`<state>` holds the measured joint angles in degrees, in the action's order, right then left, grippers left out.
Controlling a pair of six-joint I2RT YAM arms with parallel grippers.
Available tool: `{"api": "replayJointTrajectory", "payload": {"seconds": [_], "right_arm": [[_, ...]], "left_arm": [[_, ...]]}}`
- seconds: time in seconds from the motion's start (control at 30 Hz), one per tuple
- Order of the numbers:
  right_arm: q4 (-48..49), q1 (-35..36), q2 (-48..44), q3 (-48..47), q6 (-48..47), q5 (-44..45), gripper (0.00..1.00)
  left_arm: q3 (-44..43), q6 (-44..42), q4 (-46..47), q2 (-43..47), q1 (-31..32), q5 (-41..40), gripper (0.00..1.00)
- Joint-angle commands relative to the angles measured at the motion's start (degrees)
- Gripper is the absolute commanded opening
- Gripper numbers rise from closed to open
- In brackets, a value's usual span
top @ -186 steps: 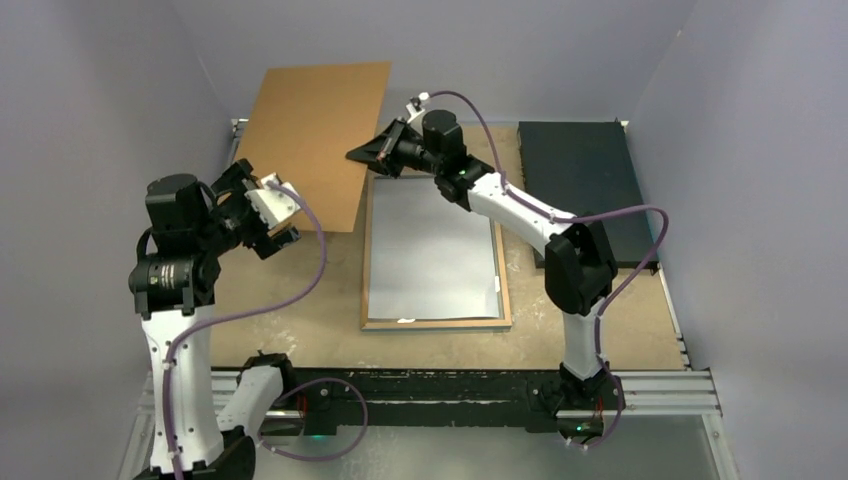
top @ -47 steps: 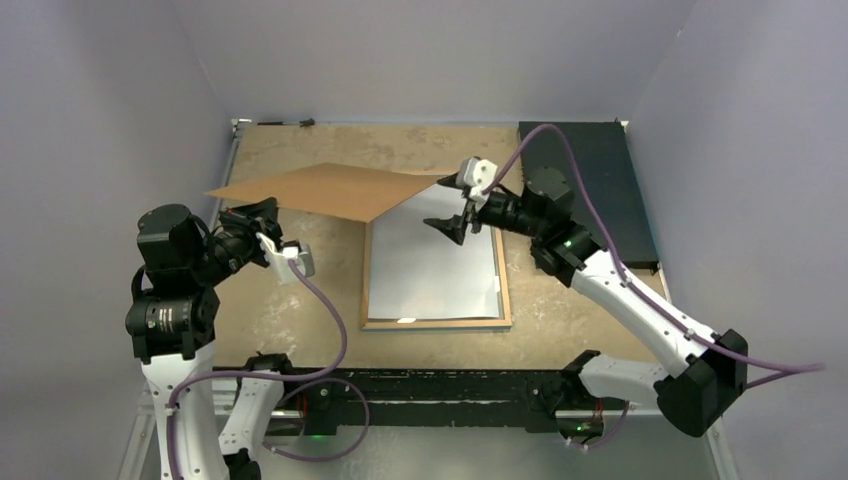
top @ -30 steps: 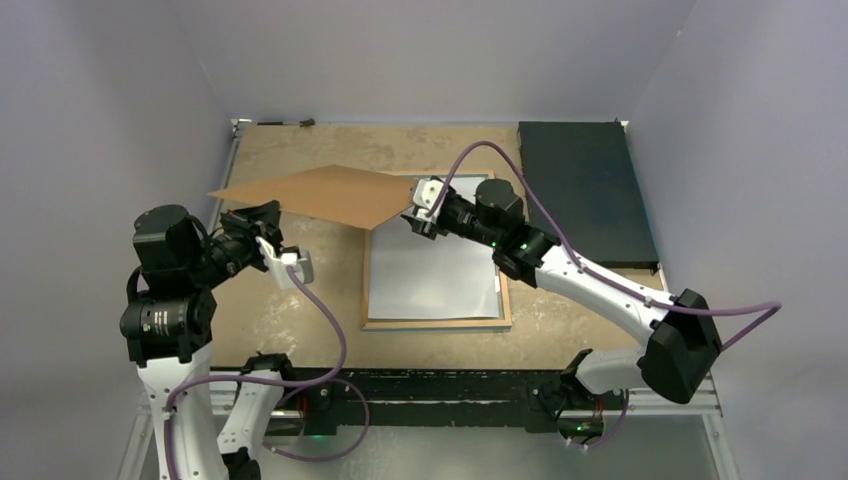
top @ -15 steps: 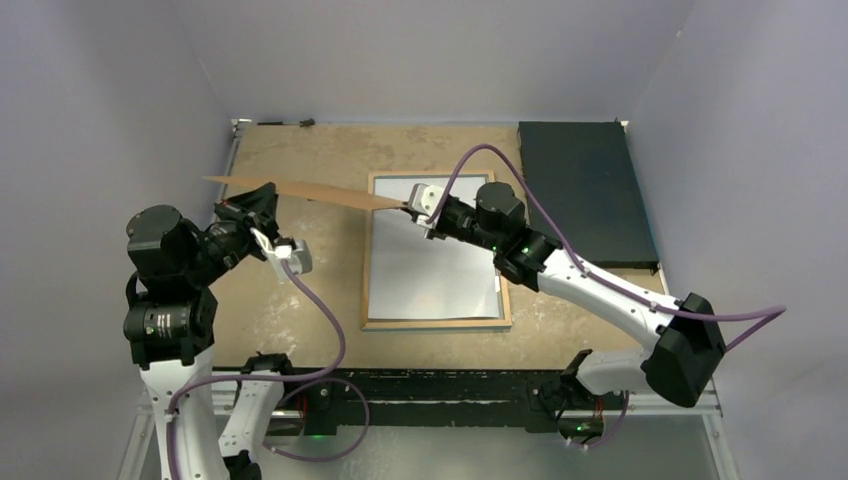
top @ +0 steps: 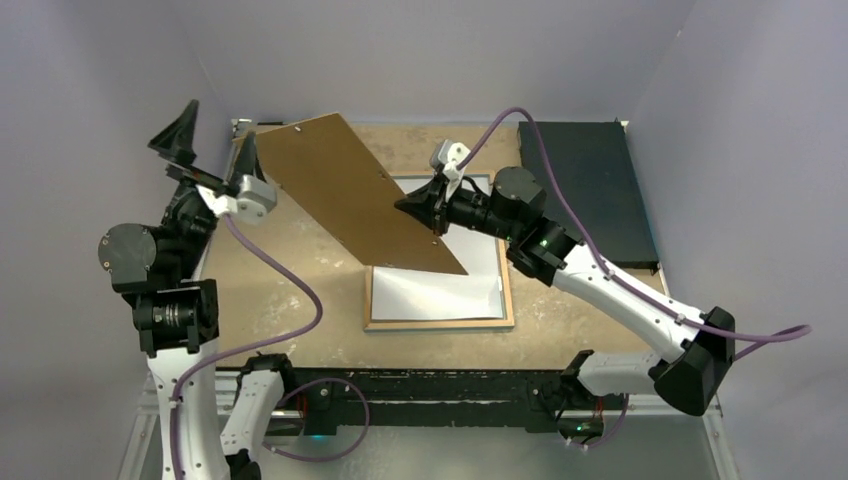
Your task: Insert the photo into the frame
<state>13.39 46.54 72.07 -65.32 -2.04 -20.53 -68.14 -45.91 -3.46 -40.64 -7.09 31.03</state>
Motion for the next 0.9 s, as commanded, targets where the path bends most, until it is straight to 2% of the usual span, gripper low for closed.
{"api": "replayJointTrajectory", "payload": {"seconds": [0.0,0.2,0.33,0.53,0.67,0.87], "right_arm": [[1.7,-0.1,0.2,-6.0,11.4,0.2,0.00],[1.7,-2.0,2.9,-8.4,21.0,-0.9,0.00],[2.9,-6.6,4.1,-8.6,28.9,-4.1,0.00],[14.6,-15.2,2.1,-0.7,41.5,-13.6,0.00],[23.0,-17.0,1.5,3.9,48.6,-15.2,0.00],[30.4,-19.2,1.9,7.0,61.3,-12.8,0.00]], "left_arm": [[-4.6,14.5,8.1,-2.9,-0.1,-11.2,0.77],[-7.7,18.9,3.7,-6.3,-0.1,-19.3,0.78],[-10.1,19.3,-2.4,-9.4,-0.1,-24.7,0.78],[-9.5,20.5,-7.9,-11.9,-0.1,-32.4,0.77],[-6.7,22.5,-10.8,-12.4,-0.2,-33.9,0.76],[-2.9,26.6,-18.9,-13.7,-0.2,-30.7,0.65]]}}
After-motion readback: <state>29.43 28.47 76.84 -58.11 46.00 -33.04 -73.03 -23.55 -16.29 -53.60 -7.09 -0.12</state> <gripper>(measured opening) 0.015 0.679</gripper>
